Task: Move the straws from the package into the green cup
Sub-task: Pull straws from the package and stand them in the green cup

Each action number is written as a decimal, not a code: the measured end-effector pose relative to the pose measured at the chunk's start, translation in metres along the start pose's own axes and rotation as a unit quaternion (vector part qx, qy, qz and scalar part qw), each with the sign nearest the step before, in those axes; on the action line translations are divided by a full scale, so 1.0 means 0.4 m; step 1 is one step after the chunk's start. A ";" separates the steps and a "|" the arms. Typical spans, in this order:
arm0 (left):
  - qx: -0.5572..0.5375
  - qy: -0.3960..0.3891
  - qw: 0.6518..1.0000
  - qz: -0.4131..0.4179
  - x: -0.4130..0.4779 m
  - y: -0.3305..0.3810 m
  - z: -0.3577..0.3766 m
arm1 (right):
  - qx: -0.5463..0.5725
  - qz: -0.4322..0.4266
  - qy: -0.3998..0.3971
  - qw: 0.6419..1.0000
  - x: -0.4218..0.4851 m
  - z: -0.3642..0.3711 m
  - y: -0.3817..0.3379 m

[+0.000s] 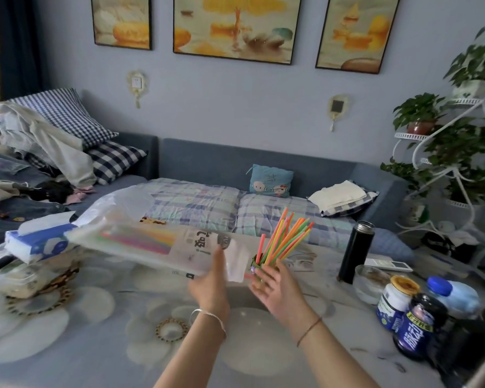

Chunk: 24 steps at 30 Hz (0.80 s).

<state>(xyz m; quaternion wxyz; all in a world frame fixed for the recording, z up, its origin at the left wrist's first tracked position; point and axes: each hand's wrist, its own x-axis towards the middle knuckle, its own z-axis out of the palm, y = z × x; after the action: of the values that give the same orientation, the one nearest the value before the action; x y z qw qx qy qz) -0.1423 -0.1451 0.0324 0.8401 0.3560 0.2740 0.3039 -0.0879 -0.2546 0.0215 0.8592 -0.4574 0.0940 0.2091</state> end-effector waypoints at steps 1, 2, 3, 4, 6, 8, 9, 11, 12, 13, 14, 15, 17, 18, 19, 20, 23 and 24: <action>0.011 -0.009 0.999 0.031 -0.020 0.012 0.006 | 0.063 0.035 -0.016 0.997 -0.007 0.013 0.019; 0.025 -0.024 0.998 0.058 -0.035 0.022 0.009 | 0.102 0.055 -0.028 0.993 -0.016 0.029 0.035; 0.043 -0.040 0.995 0.076 -0.046 0.030 0.011 | 0.126 0.062 -0.034 0.990 -0.018 0.041 0.051; 0.056 -0.060 0.993 0.089 -0.055 0.037 0.010 | 0.138 0.061 -0.039 0.988 -0.021 0.055 0.064; 0.069 -0.094 0.988 0.104 -0.062 0.044 0.005 | 0.158 0.044 -0.049 0.985 -0.030 0.078 0.078; 0.075 -0.107 0.985 0.114 -0.068 0.048 0.000 | 0.171 0.021 -0.048 0.984 -0.045 0.096 0.079; 0.074 -0.107 0.984 0.119 -0.067 0.051 -0.004 | 0.170 0.014 -0.044 0.984 -0.054 0.104 0.079; 0.067 -0.094 0.986 0.121 -0.064 0.056 -0.010 | 0.160 0.006 -0.025 0.987 -0.068 0.112 0.076; 0.060 -0.085 0.987 0.121 -0.059 0.059 -0.012 | 0.152 0.002 -0.011 0.988 -0.072 0.115 0.075; 0.049 -0.075 0.989 0.117 -0.054 0.061 -0.014 | 0.139 -0.005 0.001 0.990 -0.075 0.117 0.072; 0.038 -0.064 0.991 0.111 -0.051 0.061 -0.015 | 0.114 -0.021 0.009 0.993 -0.076 0.117 0.071; 0.026 -0.052 0.993 0.103 -0.050 0.063 -0.016 | 0.081 -0.044 0.019 0.996 -0.077 0.117 0.072; -0.001 -0.033 0.996 0.084 -0.047 0.062 -0.017 | -0.017 -0.110 0.042 0.993 -0.074 0.116 0.074; -0.013 -0.026 0.997 0.074 -0.045 0.060 -0.017 | -0.065 -0.142 0.043 0.987 -0.077 0.115 0.076; -0.021 -0.022 0.997 0.065 -0.044 0.059 -0.017 | -0.098 -0.168 0.036 0.980 -0.081 0.115 0.077; -0.024 -0.018 0.998 0.057 -0.042 0.058 -0.018 | -0.120 -0.188 0.027 0.975 -0.085 0.115 0.075; -0.035 -0.002 0.999 0.034 -0.037 0.057 -0.021 | -0.158 -0.232 0.014 0.960 -0.096 0.116 0.056; -0.044 0.003 0.999 0.023 -0.031 0.056 -0.024 | -0.162 -0.247 0.016 0.955 -0.095 0.114 0.047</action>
<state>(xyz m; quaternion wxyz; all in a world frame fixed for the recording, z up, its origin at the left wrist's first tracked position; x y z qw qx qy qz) -0.1644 -0.1371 0.0468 0.8469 0.3239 0.2551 0.3359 -0.1315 -0.2179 0.0467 0.7970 -0.6024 -0.0432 -0.0042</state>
